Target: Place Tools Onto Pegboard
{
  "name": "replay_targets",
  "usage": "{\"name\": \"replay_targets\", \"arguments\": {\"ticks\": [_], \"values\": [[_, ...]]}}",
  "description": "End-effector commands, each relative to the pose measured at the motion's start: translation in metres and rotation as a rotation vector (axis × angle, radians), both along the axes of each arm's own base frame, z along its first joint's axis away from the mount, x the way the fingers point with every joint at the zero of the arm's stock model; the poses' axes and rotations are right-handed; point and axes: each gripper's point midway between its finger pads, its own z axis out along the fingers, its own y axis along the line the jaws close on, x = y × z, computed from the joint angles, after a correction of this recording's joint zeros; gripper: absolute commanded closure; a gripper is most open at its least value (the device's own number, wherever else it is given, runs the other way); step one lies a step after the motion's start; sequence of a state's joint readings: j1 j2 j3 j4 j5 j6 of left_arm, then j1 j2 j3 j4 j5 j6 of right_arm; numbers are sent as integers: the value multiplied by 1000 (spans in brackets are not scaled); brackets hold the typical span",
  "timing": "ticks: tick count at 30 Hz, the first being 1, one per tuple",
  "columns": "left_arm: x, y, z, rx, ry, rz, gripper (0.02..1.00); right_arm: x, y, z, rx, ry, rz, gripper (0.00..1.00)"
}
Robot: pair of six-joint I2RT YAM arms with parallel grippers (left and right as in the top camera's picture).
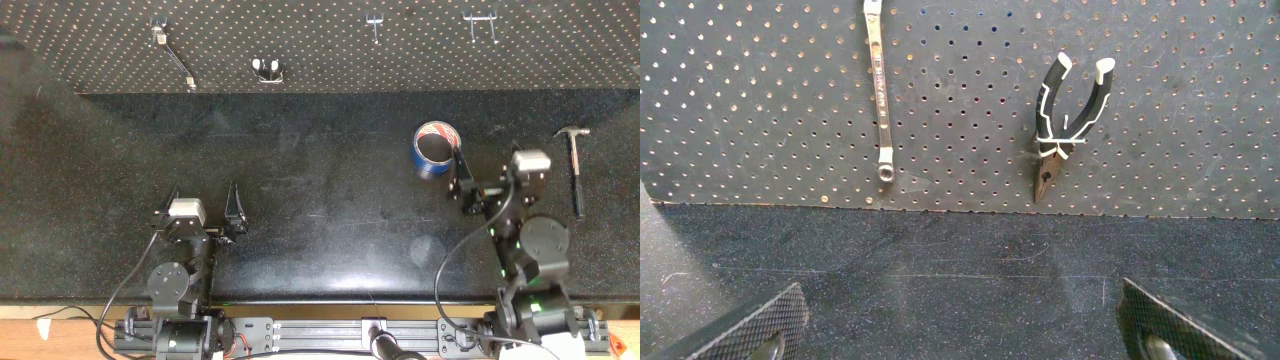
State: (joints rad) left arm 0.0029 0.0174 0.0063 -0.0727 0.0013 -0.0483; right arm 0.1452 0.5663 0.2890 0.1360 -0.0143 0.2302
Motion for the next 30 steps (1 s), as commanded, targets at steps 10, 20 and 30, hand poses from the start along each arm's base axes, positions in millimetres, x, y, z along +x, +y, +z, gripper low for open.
{"name": "replay_targets", "arguments": {"ticks": [10, 20, 30], "values": [[-1, -3, 0, 15, -4, -17, 23, 54, 38, -12, 33, 654, 42, 25], [-1, -3, 0, 15, -4, -17, 23, 68, 62, -73, 61, 952, 108, 25], [-1, -3, 0, 15, -4, -17, 25, 82, 74, -106, 2, 1089, 118, 25]]}}
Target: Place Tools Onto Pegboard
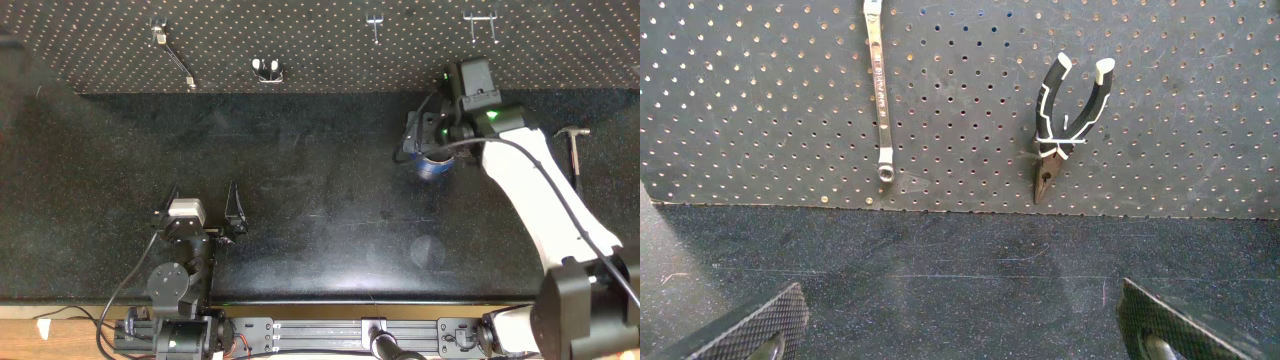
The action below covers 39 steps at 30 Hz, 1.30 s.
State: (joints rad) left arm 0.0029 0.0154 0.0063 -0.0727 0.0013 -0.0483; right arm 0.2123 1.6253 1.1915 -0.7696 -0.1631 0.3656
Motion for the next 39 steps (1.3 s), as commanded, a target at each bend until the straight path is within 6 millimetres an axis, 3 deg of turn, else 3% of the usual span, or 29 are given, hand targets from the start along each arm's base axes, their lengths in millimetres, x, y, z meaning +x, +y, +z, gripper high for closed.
{"name": "replay_targets", "arguments": {"ticks": [1, 22, 27, 29, 30, 31, 32, 37, 39], "values": [[-1, -3, 0, 15, -2, -17, 23, 17, 15, 2, -2, 8, 28, 25], [-1, -3, 0, 15, -2, -17, 23, 26, 10, -58, -249, 136, 82, 25], [-1, -3, 0, 15, -2, -17, 23, 30, 9, -58, -278, 118, 89, 12], [-1, -3, 0, 15, -2, -17, 23, 29, 8, -58, -281, 118, 89, 213], [-1, -3, 0, 15, -2, -17, 23, 30, 8, -58, -280, 117, 89, 266], [-1, -3, 0, 15, -2, -17, 23, 30, 8, -59, -281, 116, 88, 500], [-1, -3, 0, 15, -2, -17, 23, 30, 8, -59, -281, 116, 89, 671], [-1, -3, 0, 15, -2, -17, 25, 31, 5, -58, -301, 111, 83, 910], [-1, -3, 0, 15, -2, -17, 23, 31, 5, -58, -301, 110, 83, 923]]}}
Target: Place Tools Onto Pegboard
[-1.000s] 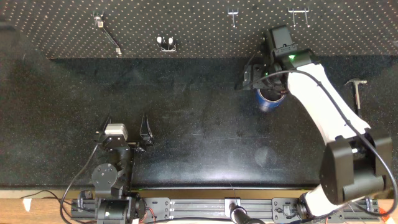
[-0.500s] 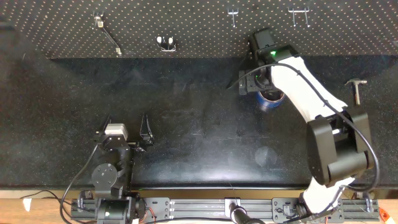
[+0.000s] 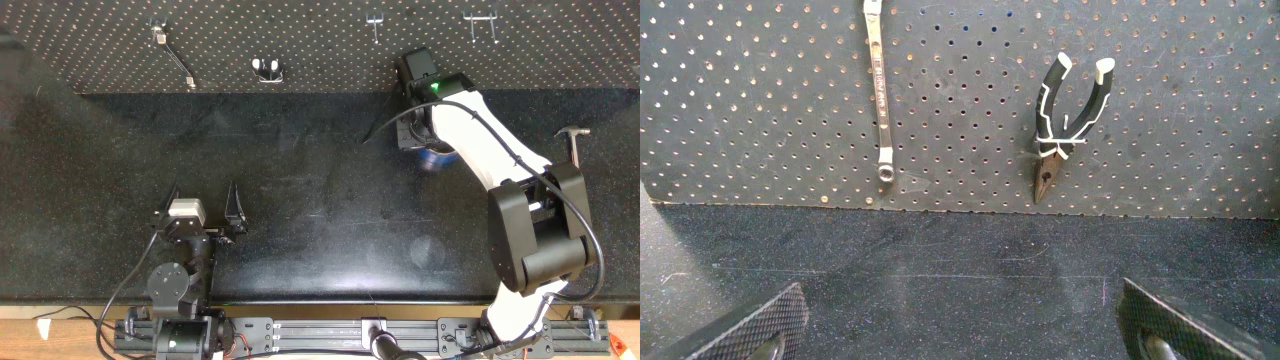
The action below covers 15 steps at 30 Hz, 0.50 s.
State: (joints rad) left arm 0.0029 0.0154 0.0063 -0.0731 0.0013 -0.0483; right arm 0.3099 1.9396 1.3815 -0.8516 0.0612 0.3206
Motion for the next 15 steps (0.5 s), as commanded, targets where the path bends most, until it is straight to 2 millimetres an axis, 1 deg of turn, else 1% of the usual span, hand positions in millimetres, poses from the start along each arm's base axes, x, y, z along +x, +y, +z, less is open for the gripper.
{"name": "replay_targets", "arguments": {"ticks": [1, 3, 4, 5, 6, 8, 10, 11, 12, 13, 15], "values": [[-1, -3, 0, 15, -2, -17, 23, 9, 0, 5, -25, -31, 6, 923], [-1, -3, 0, 15, -2, -17, 25, 11, 3, 9, -18, -48, 11, 923], [-1, -3, 0, 15, -2, -17, 23, 13, 8, 16, -10, -74, 19, 925], [-1, -3, 0, 15, -2, -17, 23, 18, 18, 33, 13, -136, 36, 925], [-1, -3, 0, 15, -2, -17, 23, 22, 26, 46, 37, -179, 49, 925], [-1, -3, 0, 15, -2, -17, 23, 30, 51, 88, 101, -322, 92, 925], [-1, -3, 0, 15, -2, -17, 23, 32, 73, 130, 162, -453, 133, 925], [-1, -3, 0, 15, -2, -17, 23, 32, 81, 147, 187, -503, 149, 925], [-1, -3, 0, 15, -2, -17, 20, 30, 87, 160, 205, -540, 160, 925], [-1, -3, 0, 15, -2, -17, 23, 28, 93, 179, 225, -594, 171, 930], [-1, -3, 0, 15, -2, -17, 23, 24, 98, 203, 244, -659, 179, 928]]}}
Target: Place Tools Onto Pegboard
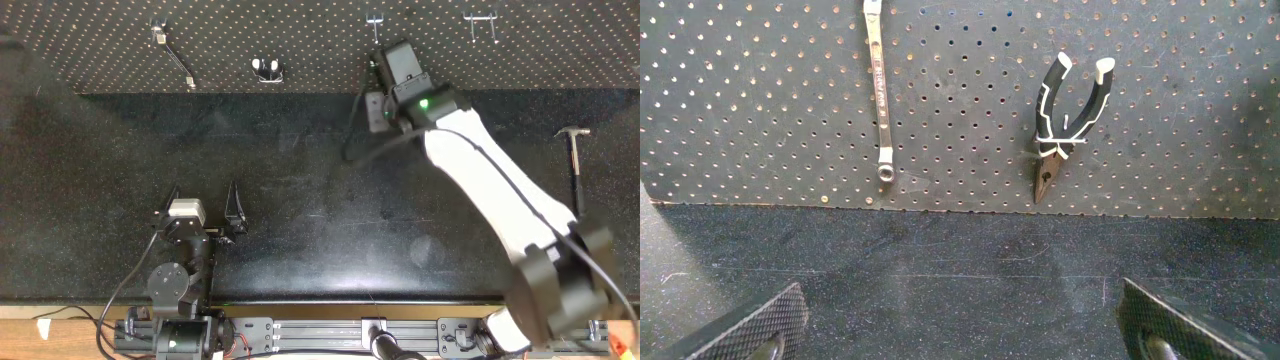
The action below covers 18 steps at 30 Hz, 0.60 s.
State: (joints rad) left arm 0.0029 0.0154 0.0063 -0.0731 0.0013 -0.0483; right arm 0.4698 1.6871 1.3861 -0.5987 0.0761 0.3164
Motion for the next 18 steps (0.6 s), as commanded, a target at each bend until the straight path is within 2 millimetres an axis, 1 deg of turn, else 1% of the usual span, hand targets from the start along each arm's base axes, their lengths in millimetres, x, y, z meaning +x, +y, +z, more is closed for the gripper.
{"name": "replay_targets", "arguments": {"ticks": [1, 4, 11, 18], "values": [[-1, -3, 0, 15, -2, -17, 23, -12, 15, 85, 89, -207, 30, 925], [-1, -3, 0, 15, -2, -17, 23, -17, 12, 99, 106, -233, 29, 925], [-1, -3, 0, 15, -2, -17, 23, -23, 11, 97, 103, -210, 37, 925], [-1, -3, 0, 15, -2, -17, 23, -29, 8, 115, 125, -251, 38, 925]]}}
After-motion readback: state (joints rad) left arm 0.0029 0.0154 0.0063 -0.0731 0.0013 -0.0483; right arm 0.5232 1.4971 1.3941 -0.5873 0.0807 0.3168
